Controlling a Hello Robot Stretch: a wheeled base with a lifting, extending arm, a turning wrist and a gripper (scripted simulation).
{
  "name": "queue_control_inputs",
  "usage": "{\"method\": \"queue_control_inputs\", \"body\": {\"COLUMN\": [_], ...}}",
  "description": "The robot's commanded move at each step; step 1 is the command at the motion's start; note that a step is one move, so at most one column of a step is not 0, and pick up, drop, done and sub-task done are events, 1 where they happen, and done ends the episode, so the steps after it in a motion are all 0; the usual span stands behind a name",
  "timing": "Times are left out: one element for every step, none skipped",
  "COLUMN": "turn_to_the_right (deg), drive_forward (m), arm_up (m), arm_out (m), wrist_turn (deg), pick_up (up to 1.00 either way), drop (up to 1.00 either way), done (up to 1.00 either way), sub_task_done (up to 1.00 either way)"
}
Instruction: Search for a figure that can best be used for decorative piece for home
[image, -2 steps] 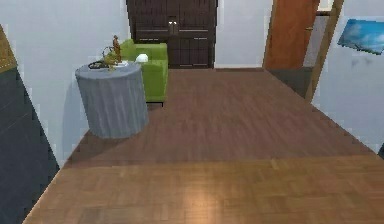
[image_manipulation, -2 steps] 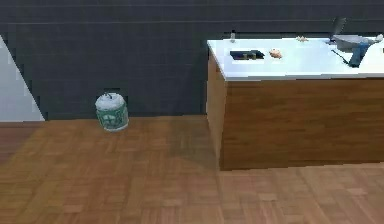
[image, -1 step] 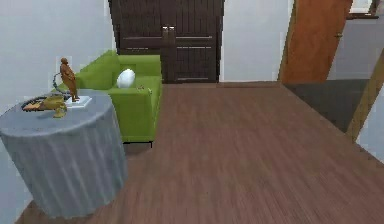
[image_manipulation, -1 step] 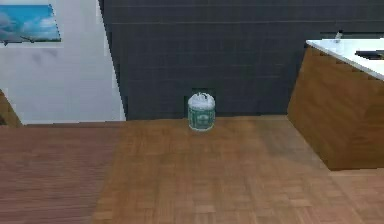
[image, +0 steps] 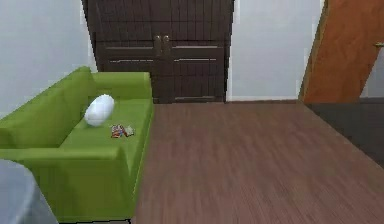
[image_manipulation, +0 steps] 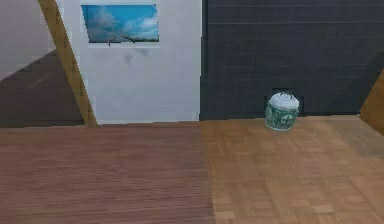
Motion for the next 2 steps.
{"method": "queue_control_inputs", "body": {"turn_to_the_right": [6.0,0.0], "drive_forward": [0.0,0.1], "arm_up": [0.0,0.0], "arm_out": [0.0,0.0], "wrist_turn": [0.0,0.0], "pick_up": [0.0,0.0], "drop": [0.0,0.0], "done": [0.0,0.0], "sub_task_done": [0.0,0.0]}}
